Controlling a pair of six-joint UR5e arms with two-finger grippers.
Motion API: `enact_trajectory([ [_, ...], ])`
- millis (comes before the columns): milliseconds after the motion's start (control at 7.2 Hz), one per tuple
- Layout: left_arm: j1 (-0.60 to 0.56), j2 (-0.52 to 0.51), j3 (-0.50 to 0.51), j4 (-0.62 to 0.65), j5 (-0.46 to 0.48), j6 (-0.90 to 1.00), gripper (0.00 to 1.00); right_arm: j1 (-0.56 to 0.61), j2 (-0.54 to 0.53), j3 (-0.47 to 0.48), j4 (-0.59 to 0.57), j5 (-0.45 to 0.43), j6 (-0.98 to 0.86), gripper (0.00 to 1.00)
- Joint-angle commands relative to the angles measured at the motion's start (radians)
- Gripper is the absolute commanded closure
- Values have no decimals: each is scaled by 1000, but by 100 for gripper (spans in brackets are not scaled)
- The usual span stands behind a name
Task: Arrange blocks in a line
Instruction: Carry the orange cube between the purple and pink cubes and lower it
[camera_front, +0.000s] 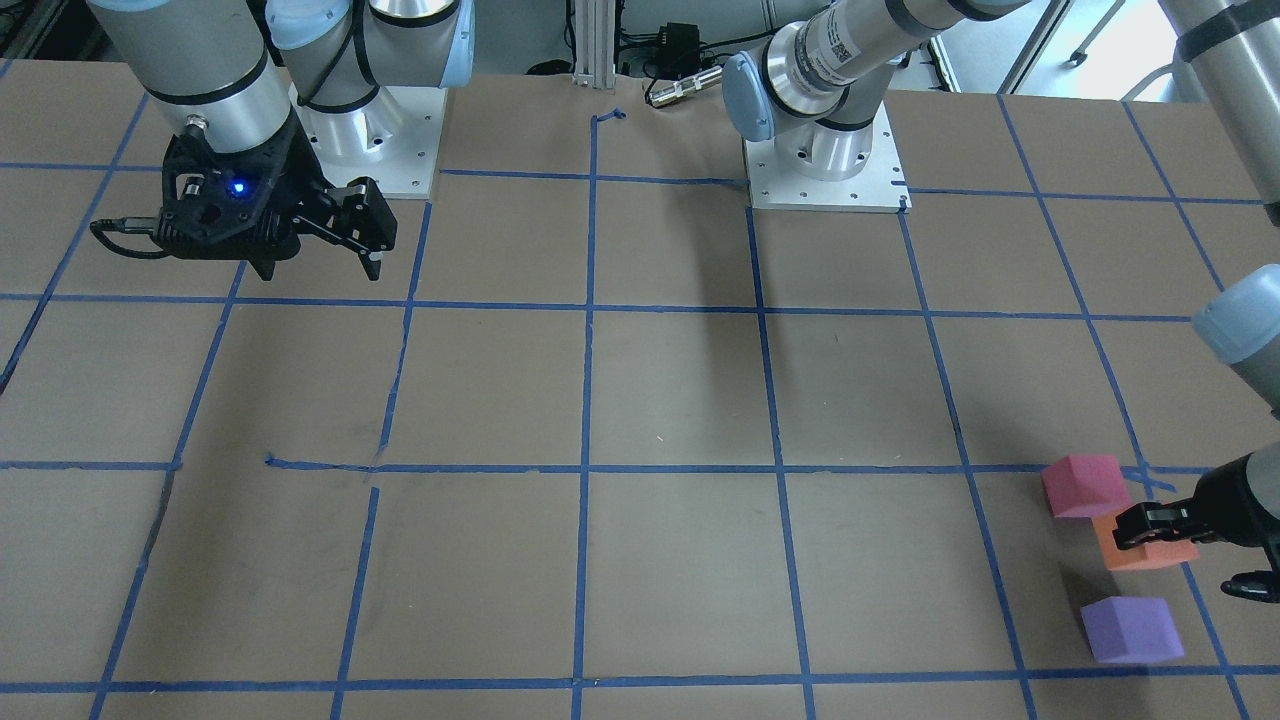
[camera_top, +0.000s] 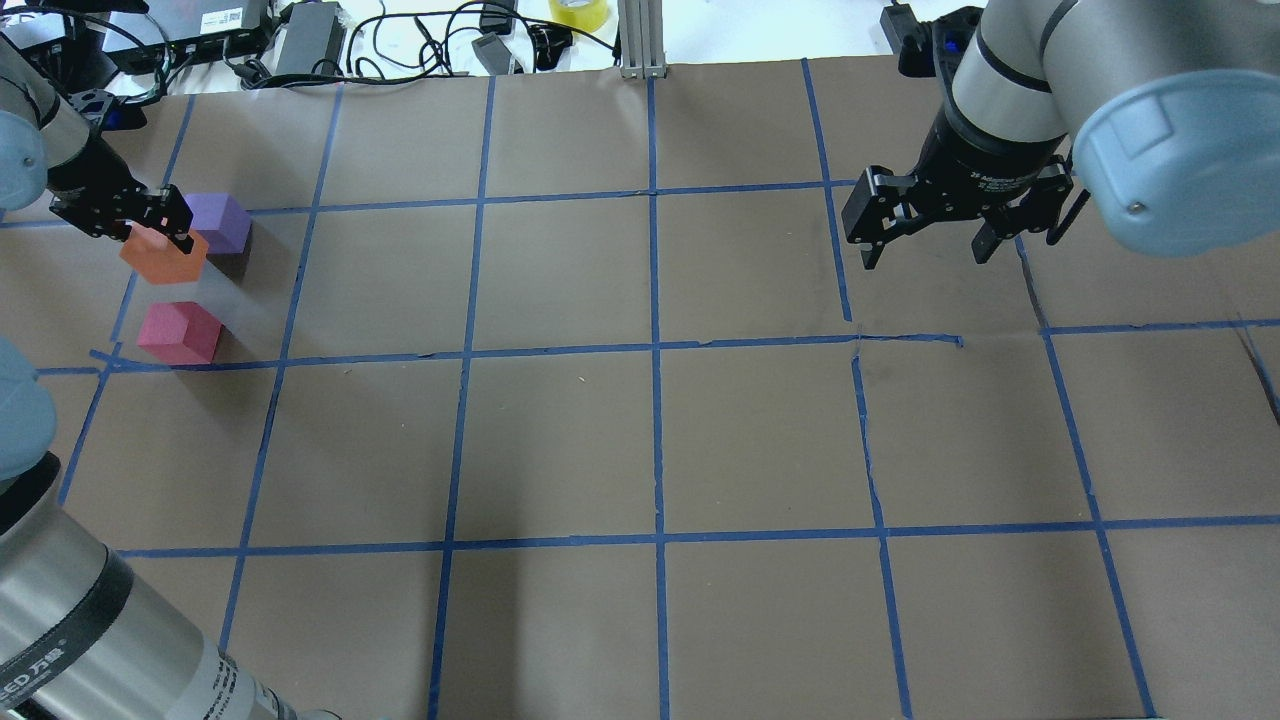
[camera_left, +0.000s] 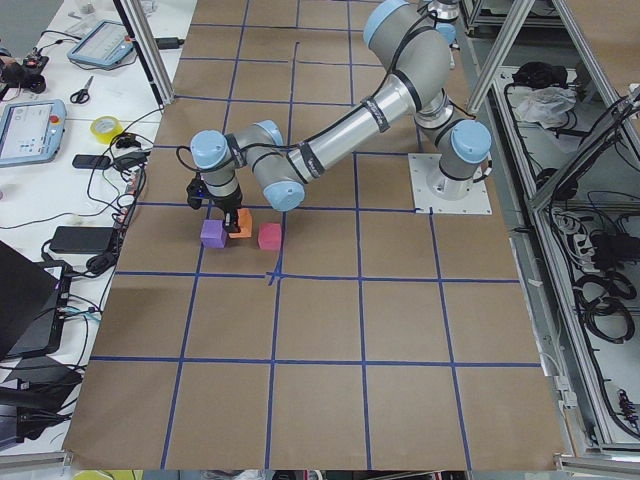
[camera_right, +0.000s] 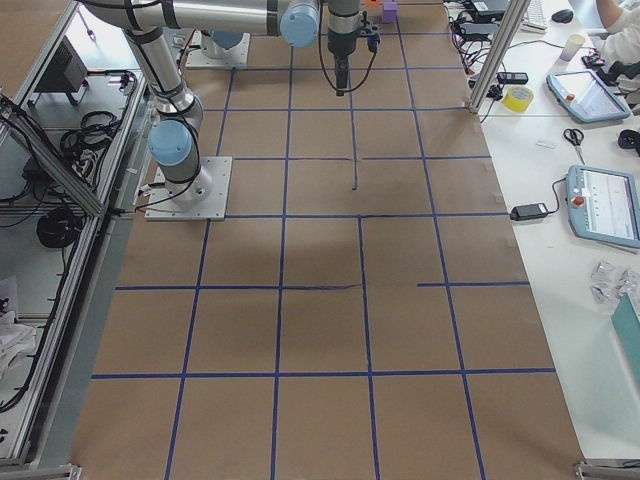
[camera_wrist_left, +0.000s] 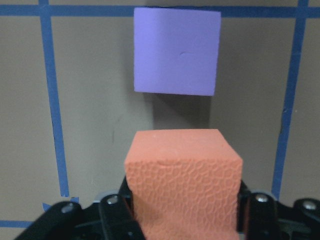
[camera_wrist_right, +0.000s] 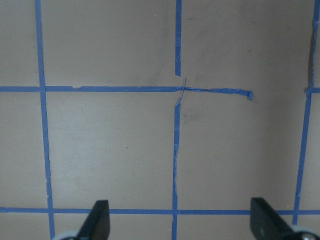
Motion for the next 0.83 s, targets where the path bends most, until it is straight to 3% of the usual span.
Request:
enact_trajectory([
  [0,2,-10,6,-1,3,15,100,1,-1,0,0,1,-1,0],
  [694,-1,-20,4,17,-20,31,100,-1,-3,0,0,-2,-4,0],
])
